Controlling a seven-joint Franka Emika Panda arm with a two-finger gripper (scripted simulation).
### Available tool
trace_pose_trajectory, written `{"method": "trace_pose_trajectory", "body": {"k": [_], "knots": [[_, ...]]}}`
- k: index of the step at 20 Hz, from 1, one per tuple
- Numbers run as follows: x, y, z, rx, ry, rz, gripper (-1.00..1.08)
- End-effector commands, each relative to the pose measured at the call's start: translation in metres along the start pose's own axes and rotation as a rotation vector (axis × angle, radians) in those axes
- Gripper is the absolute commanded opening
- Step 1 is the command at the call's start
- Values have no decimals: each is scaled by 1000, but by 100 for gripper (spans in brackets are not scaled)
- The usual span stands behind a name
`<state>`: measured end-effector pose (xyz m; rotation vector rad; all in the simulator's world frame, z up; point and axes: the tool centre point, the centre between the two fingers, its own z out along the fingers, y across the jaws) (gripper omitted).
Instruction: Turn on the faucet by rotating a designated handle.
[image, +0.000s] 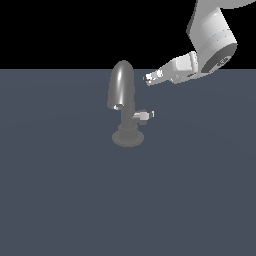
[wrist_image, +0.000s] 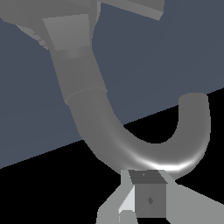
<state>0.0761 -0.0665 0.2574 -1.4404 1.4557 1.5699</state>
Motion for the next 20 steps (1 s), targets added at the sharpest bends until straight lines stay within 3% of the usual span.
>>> {"method": "trace_pose_trajectory", "body": {"k": [1,10,20], "knots": [[15,-4,-2,24,-46,45,-100],[65,-12,-2,103,-194,188,-100],[83,-13,1,131,-247,238,-100]]}}
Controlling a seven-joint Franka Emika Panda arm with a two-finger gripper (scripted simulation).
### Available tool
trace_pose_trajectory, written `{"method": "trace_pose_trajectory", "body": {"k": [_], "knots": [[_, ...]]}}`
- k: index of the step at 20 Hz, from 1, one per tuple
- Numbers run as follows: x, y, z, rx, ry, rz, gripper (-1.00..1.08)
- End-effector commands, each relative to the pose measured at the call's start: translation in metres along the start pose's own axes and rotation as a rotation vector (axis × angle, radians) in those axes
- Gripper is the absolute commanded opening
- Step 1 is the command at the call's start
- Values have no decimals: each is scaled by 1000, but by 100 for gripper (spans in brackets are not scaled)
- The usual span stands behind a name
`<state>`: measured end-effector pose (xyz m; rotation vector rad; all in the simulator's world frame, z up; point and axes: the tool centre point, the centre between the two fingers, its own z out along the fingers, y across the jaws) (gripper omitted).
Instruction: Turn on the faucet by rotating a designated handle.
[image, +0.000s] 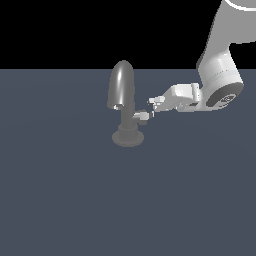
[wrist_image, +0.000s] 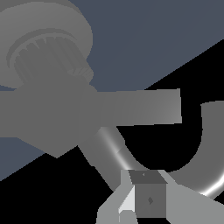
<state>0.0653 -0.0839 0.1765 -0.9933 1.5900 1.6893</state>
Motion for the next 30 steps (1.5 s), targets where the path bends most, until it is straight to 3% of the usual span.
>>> {"method": "trace_pose_trajectory", "body": {"k": [1,5,20,21,22,30], "knots": [[0,0,0,1,-2,2,-100],[0,0,0,1,-2,2,-100],[56,16,0,1,-3,1,-100],[56,16,0,1,-3,1,-100],[34,17,1,5,4,-33,-100],[86,-4,1,2,-1,-9,-100]]}}
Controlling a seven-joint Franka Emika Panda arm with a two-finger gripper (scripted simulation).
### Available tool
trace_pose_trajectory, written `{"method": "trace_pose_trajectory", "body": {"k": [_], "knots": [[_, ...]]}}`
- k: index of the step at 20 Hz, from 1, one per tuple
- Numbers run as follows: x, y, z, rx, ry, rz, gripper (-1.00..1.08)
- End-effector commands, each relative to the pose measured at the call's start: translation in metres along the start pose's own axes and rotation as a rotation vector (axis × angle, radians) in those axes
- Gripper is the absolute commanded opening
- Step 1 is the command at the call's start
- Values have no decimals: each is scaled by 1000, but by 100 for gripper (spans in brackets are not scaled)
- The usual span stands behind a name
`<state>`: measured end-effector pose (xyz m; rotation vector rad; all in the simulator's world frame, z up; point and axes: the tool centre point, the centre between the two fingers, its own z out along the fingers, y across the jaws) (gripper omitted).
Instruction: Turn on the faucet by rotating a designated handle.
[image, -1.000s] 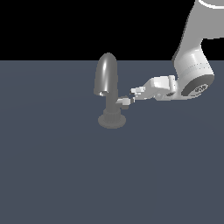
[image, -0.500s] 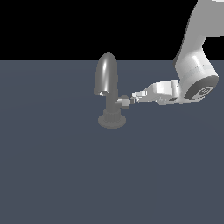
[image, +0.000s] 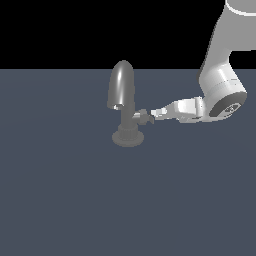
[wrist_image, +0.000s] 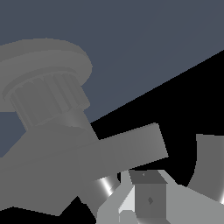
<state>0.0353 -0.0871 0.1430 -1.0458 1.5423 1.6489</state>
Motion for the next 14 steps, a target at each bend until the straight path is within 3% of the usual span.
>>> {"method": "trace_pose_trajectory", "body": {"k": [1,4,5,14], "knots": [[48,-11,1,8,-10,58,-100],[60,-14,1,8,-11,64,-100],[12,-7,0,-1,0,-9,-100],[35,-29,0,2,-4,16,-100]]}}
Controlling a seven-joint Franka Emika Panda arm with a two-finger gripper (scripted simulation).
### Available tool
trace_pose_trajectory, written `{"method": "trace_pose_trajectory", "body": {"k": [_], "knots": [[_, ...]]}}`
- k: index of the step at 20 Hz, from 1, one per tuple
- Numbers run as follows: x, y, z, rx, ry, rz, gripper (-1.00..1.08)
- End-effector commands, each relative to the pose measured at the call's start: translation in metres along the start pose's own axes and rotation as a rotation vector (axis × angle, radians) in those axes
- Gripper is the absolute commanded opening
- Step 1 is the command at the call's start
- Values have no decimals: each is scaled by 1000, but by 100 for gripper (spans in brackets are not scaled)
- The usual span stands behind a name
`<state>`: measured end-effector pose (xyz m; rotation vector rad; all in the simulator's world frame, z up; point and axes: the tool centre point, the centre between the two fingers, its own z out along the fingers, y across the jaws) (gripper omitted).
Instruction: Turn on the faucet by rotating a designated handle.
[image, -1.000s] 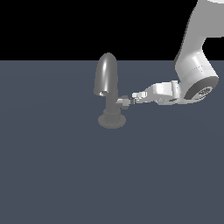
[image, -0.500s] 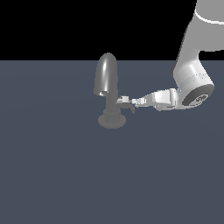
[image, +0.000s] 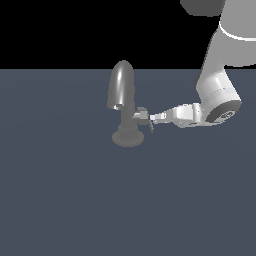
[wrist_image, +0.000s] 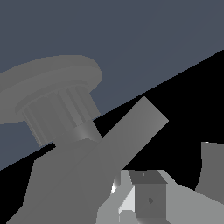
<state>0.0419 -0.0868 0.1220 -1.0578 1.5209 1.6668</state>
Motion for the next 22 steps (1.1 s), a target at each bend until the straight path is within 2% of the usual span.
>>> {"method": "trace_pose_trajectory", "body": {"k": [1,22], "knots": [[22,-16,0,24,-1,24,-100],[66,-53,-1,29,-9,68,-100]]}}
